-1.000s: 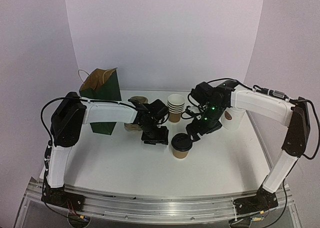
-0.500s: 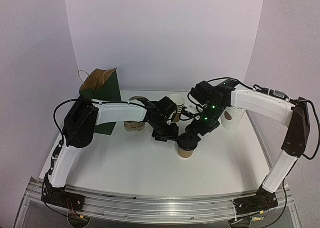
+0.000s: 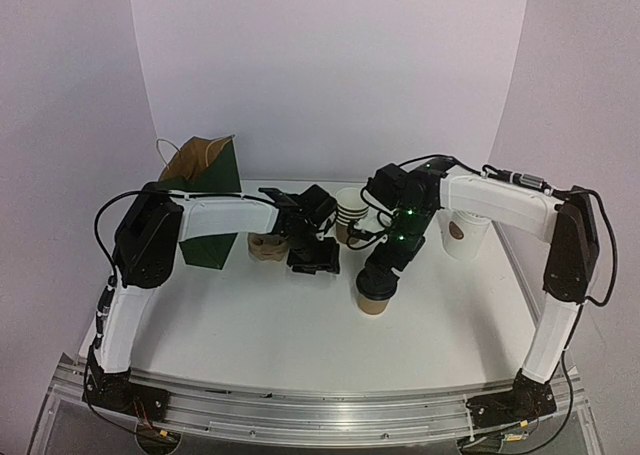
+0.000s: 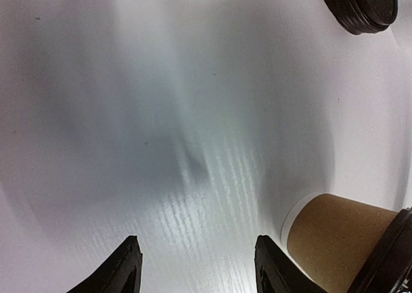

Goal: Pack the takeout coffee

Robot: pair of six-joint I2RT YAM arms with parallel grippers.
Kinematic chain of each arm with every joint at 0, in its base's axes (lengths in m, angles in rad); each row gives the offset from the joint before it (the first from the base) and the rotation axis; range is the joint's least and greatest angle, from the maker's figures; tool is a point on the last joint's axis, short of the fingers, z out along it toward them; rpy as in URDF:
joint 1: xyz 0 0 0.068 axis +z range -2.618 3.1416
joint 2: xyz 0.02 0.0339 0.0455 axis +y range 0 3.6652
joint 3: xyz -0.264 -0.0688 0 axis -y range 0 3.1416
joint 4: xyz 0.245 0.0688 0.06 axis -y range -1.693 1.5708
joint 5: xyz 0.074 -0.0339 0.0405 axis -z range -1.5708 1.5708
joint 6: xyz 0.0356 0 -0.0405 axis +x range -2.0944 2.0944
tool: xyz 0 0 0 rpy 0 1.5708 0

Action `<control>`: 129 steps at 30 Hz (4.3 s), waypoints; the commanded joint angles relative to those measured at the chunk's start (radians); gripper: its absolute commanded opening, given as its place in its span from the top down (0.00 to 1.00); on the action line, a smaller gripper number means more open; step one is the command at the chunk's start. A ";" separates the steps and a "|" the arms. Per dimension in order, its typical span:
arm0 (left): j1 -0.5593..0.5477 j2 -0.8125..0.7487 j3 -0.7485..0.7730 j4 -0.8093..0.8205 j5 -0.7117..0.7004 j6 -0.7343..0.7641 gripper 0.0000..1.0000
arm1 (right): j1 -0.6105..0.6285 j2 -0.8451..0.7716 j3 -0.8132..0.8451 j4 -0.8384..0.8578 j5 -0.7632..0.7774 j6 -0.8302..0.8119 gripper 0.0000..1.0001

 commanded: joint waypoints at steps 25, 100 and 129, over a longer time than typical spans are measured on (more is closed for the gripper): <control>0.009 -0.136 -0.046 -0.030 -0.054 -0.016 0.41 | -0.001 0.054 0.046 -0.025 -0.060 -0.384 0.04; 0.008 -0.160 -0.066 -0.019 -0.073 0.001 0.41 | -0.058 0.096 -0.072 0.068 -0.055 -0.234 0.02; 0.008 -0.107 0.024 -0.044 -0.066 0.024 0.41 | -0.076 0.050 0.089 0.049 0.001 -0.129 0.02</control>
